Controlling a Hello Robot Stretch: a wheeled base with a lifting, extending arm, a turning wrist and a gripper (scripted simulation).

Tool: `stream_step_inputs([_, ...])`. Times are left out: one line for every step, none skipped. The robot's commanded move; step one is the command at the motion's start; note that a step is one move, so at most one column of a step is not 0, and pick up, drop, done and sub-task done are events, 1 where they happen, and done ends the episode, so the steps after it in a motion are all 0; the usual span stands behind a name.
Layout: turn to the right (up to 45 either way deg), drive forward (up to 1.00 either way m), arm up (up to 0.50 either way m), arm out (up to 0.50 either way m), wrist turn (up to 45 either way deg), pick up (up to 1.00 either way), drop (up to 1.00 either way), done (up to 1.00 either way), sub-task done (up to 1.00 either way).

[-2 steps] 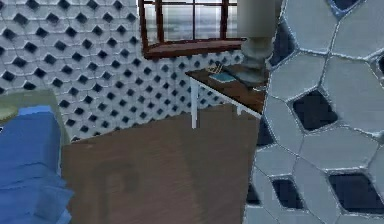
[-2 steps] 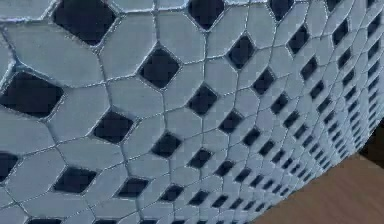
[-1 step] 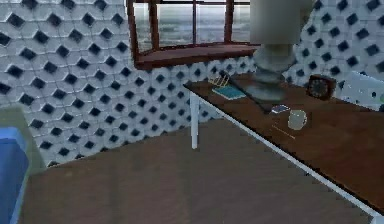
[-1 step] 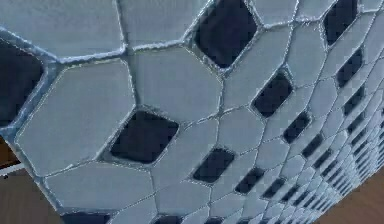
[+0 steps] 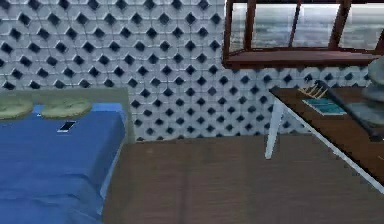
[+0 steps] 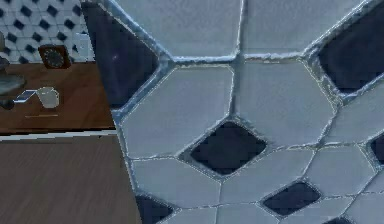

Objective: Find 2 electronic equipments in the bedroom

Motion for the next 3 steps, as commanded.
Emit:
stream_step_inputs([0.0,0.15,0.00,0.00,0.0,0.00,0.00,0.00,0.00])
stream_step_inputs([45.0,0.00,0.00,0.00,0.0,0.00,0.00,0.00,0.00])
stream_step_inputs([21.0,0.00,0.00,0.00,0.0,0.00,0.00,0.00,0.00])
